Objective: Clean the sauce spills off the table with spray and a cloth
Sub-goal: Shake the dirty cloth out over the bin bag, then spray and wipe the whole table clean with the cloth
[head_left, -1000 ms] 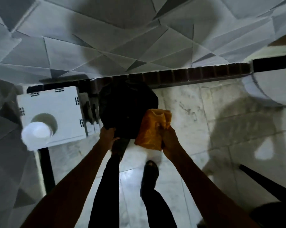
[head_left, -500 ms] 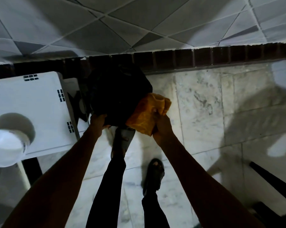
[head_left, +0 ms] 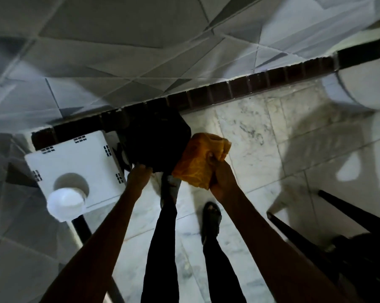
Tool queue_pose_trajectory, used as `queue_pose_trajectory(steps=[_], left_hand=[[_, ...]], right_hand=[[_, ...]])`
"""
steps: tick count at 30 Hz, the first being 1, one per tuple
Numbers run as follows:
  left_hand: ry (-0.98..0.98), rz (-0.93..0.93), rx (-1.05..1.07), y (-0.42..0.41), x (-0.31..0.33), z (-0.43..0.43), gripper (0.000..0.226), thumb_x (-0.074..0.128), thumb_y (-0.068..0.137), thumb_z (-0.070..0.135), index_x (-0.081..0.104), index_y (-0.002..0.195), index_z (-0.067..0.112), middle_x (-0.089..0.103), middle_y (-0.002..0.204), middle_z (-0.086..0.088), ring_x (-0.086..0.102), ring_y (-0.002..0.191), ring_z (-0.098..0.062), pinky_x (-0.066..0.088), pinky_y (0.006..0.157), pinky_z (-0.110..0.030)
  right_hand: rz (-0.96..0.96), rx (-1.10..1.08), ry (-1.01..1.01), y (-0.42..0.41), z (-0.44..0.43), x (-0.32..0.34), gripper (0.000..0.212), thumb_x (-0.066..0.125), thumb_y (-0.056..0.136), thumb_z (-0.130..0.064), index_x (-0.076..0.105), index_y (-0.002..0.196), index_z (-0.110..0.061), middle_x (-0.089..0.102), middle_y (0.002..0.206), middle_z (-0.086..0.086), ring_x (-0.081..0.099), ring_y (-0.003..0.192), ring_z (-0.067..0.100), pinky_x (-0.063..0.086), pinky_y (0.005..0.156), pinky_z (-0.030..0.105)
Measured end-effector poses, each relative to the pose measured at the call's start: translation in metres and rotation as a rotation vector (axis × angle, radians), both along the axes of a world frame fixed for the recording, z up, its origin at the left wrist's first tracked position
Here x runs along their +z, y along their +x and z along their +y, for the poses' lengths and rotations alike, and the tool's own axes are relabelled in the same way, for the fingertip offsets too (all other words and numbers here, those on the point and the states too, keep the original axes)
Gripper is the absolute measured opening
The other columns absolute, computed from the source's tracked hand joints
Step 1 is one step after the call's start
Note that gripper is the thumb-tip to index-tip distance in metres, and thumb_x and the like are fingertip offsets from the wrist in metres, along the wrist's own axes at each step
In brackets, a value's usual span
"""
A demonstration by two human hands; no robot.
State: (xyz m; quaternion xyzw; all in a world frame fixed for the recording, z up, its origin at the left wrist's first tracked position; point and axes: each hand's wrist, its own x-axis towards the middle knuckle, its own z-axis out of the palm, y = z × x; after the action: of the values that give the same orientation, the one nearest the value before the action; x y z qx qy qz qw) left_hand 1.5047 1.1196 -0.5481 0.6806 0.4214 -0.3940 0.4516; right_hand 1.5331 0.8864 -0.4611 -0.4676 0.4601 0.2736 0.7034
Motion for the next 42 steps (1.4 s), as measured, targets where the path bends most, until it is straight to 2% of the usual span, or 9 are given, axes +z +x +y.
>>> queue_pose_trajectory(steps=[3, 7, 10, 14, 19, 24, 32, 38, 42], left_hand=[[-0.233, -0.066, 0.047, 0.026, 0.113, -0.013, 0.028, 0.047, 0.102, 0.014, 0.060, 0.123, 0.001, 0.062, 0.120, -0.016, 0.058, 0.118, -0.036, 0.047, 0.092, -0.039], [-0.496, -0.075, -0.085, 0.036, 0.272, -0.049, 0.039, 0.041, 0.104, 0.032, 0.062, 0.125, 0.007, 0.070, 0.113, -0.012, 0.069, 0.096, -0.025, 0.060, 0.069, -0.028], [-0.574, -0.086, -0.157, 0.026, 0.359, -0.086, 0.033, 0.039, 0.103, 0.040, 0.067, 0.104, 0.024, 0.075, 0.093, 0.004, 0.072, 0.083, -0.013, 0.057, 0.065, -0.027], [-0.639, -0.137, -0.330, -0.019, 0.453, -0.149, 0.021, 0.050, 0.099, 0.037, 0.067, 0.098, 0.025, 0.074, 0.085, 0.007, 0.072, 0.074, -0.008, 0.055, 0.065, -0.027], [-0.653, -0.236, -0.568, -0.108, 0.513, -0.228, 0.031, 0.068, 0.090, 0.023, 0.065, 0.118, 0.010, 0.073, 0.106, -0.010, 0.071, 0.093, -0.024, 0.057, 0.066, -0.027], [-0.766, -0.296, -0.802, -0.234, 0.543, -0.314, 0.017, 0.069, 0.089, 0.017, 0.067, 0.104, 0.008, 0.071, 0.090, -0.003, 0.068, 0.080, -0.015, 0.055, 0.066, -0.026], [-0.892, -0.196, -1.082, -0.417, 0.575, -0.426, 0.023, 0.074, 0.086, 0.025, 0.070, 0.107, 0.019, 0.075, 0.106, 0.000, 0.070, 0.099, -0.017, 0.054, 0.086, -0.032], [-0.981, -0.129, -1.314, -0.516, 0.591, -0.506, 0.024, 0.065, 0.092, 0.019, 0.067, 0.113, 0.010, 0.075, 0.105, -0.003, 0.070, 0.095, -0.015, 0.055, 0.076, -0.025], [-1.021, -0.102, -1.399, -0.581, 0.593, -0.572, 0.040, 0.074, 0.084, 0.028, 0.065, 0.118, 0.010, 0.072, 0.112, -0.009, 0.068, 0.100, -0.019, 0.052, 0.080, -0.037]], right_hand=[[-0.005, -0.073, 0.086, -0.011, -0.004, 0.094, 0.071, 0.081, 0.078, -0.032, 0.056, 0.138, -0.004, 0.065, 0.131, 0.025, 0.068, 0.112, 0.042, 0.062, 0.081, 0.052], [-0.074, -0.118, 0.230, -0.039, -0.026, 0.221, 0.035, 0.057, 0.098, -0.023, 0.060, 0.130, -0.007, 0.072, 0.119, 0.019, 0.072, 0.104, 0.037, 0.062, 0.079, 0.048], [-0.155, -0.148, 0.218, -0.073, -0.049, 0.288, 0.064, 0.070, 0.090, -0.032, 0.050, 0.143, -0.003, 0.059, 0.140, 0.025, 0.058, 0.127, 0.044, 0.050, 0.103, 0.059], [-0.201, -0.243, 0.111, -0.147, -0.095, 0.374, 0.097, 0.094, 0.060, -0.045, 0.055, 0.141, -0.005, 0.062, 0.137, 0.024, 0.059, 0.126, 0.044, 0.046, 0.106, 0.062], [-0.266, -0.440, -0.020, -0.267, -0.151, 0.444, 0.043, 0.062, 0.098, -0.024, 0.058, 0.136, -0.003, 0.068, 0.129, 0.021, 0.066, 0.118, 0.039, 0.055, 0.098, 0.055], [-0.280, -0.649, -0.241, -0.427, -0.201, 0.480, 0.036, 0.065, 0.097, -0.028, 0.064, 0.127, -0.008, 0.074, 0.119, 0.014, 0.072, 0.109, 0.034, 0.056, 0.097, 0.053], [-0.345, -1.049, -0.365, -0.653, -0.240, 0.507, 0.033, 0.058, 0.100, -0.026, 0.063, 0.130, -0.014, 0.074, 0.121, 0.008, 0.072, 0.109, 0.028, 0.062, 0.082, 0.036], [-0.400, -1.305, -0.409, -0.757, -0.276, 0.513, 0.037, 0.059, 0.098, -0.024, 0.063, 0.132, -0.008, 0.072, 0.124, 0.015, 0.069, 0.114, 0.033, 0.057, 0.097, 0.047], [-0.451, -1.501, -0.397, -0.822, -0.315, 0.508, 0.047, 0.058, 0.097, -0.032, 0.061, 0.134, -0.003, 0.068, 0.129, 0.020, 0.065, 0.120, 0.037, 0.053, 0.103, 0.051]])
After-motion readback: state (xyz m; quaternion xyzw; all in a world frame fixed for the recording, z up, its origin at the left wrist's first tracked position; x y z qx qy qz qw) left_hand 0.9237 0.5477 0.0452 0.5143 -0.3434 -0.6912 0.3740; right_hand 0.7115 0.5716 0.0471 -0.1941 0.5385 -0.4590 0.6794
